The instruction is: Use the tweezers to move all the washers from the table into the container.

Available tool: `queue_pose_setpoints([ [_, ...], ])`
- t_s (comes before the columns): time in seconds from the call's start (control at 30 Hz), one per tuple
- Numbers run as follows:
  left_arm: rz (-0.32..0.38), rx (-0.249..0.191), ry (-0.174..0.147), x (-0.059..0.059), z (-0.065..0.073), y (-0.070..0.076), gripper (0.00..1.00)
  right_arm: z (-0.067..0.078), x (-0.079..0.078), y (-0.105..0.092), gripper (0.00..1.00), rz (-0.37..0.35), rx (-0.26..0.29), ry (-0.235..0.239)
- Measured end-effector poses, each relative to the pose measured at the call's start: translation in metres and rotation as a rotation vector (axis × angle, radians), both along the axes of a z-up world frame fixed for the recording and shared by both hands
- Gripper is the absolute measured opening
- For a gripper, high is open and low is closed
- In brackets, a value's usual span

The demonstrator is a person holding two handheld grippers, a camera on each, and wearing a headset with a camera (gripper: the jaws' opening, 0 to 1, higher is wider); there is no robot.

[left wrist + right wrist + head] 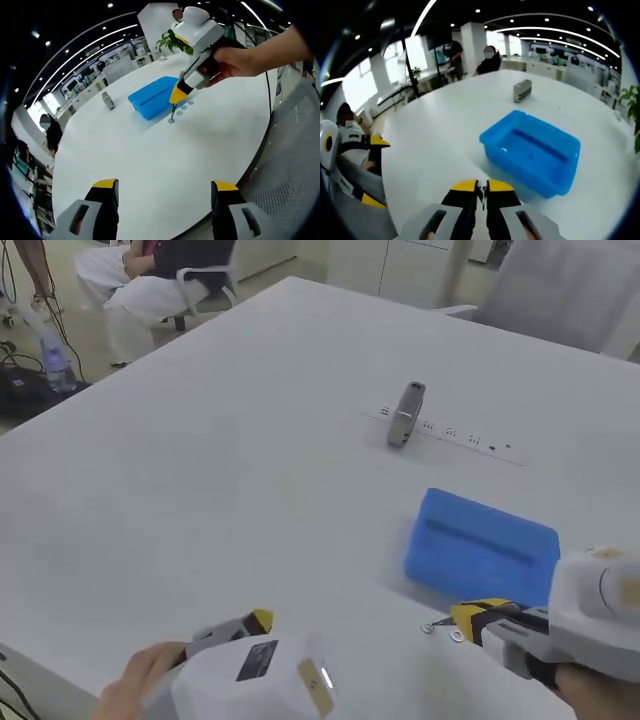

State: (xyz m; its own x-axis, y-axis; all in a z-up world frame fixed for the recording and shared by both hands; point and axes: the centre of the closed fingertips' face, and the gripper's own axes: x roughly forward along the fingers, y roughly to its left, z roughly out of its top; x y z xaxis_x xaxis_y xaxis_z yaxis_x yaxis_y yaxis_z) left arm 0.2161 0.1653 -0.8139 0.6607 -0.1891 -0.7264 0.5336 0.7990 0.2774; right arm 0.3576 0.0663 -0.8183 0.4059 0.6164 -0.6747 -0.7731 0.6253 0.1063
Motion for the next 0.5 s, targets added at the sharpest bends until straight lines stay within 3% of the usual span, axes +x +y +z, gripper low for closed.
queue_pose_setpoints([
  [0.5,0.006,-0.005,-0.015,0.0014,0.0026,0.0006,0.77,-0.0020,0.0028,0.0047,0.03,0.039,-0.075,0.077],
])
